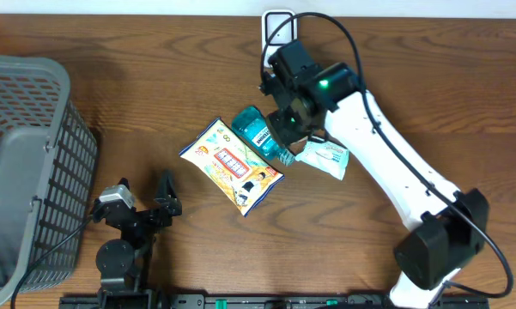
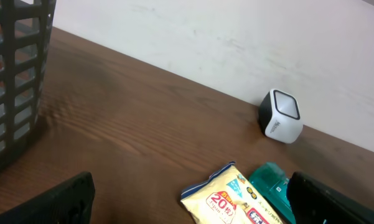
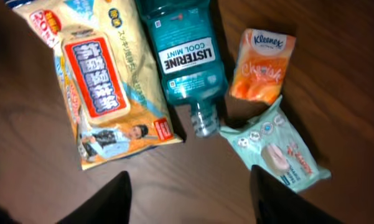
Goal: Scan the item barcode
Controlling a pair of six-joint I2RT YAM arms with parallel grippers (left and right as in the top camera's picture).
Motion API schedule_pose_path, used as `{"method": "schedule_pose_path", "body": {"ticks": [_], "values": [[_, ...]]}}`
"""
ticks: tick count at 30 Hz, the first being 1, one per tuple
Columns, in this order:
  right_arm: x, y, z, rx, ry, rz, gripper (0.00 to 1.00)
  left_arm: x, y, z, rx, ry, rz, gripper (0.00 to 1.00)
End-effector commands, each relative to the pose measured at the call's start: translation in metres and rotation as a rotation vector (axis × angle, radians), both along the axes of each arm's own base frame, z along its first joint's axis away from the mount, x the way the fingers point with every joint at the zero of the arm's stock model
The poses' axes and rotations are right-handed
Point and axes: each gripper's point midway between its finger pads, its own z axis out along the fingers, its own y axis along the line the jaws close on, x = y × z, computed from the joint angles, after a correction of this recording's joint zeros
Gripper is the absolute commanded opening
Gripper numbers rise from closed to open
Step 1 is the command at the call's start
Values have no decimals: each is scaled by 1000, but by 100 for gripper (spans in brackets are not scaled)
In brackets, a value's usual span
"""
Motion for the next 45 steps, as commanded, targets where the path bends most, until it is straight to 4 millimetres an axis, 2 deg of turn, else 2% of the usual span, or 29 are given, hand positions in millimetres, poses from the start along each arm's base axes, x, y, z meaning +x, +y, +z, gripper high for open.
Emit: {"method": "schedule_pose_path", "body": {"ticks": [1, 5, 7, 8, 9, 14, 17, 21, 24, 32, 33, 38, 42, 45], "values": [[4, 3, -4, 15, 4, -20, 69, -1, 0, -15, 1, 41, -3, 97], [15, 11, -20, 9, -6, 10, 85, -1, 0, -15, 1, 41, -3, 97], [19, 15, -37, -3, 12, 13, 92, -1, 0, -15, 1, 41, -3, 97], [21, 17, -46, -14, 22, 22, 99, -1, 0, -15, 1, 41, -3, 97], [23, 18, -59, -29, 39, 35, 99, -1, 0, -15, 1, 41, -3, 97], [26, 21, -103, -64, 102, 43, 99, -1, 0, -15, 1, 41, -3, 97], [27, 22, -121, -85, 120, 79, 99, -1, 0, -15, 1, 41, -3, 97], [34, 27, -133, -80, 104, 100, 98, -1, 0, -15, 1, 41, -3, 97], [40, 30, -137, -69, 87, 98, 94, -1, 0, -15, 1, 41, -3, 97], [40, 31, -144, -75, 93, 105, 85, -1, 0, -15, 1, 41, -3, 97], [38, 30, -149, -81, 105, 104, 80, -1, 0, -15, 1, 41, -3, 97], [25, 23, -174, -121, 186, 106, 73, -1, 0, -15, 1, 41, -3, 97], [13, 18, -186, -137, 252, 112, 72, -1, 0, -15, 1, 41, -3, 97], [10, 16, -188, -147, 265, 124, 72, -1, 0, -15, 1, 41, -3, 97]]}}
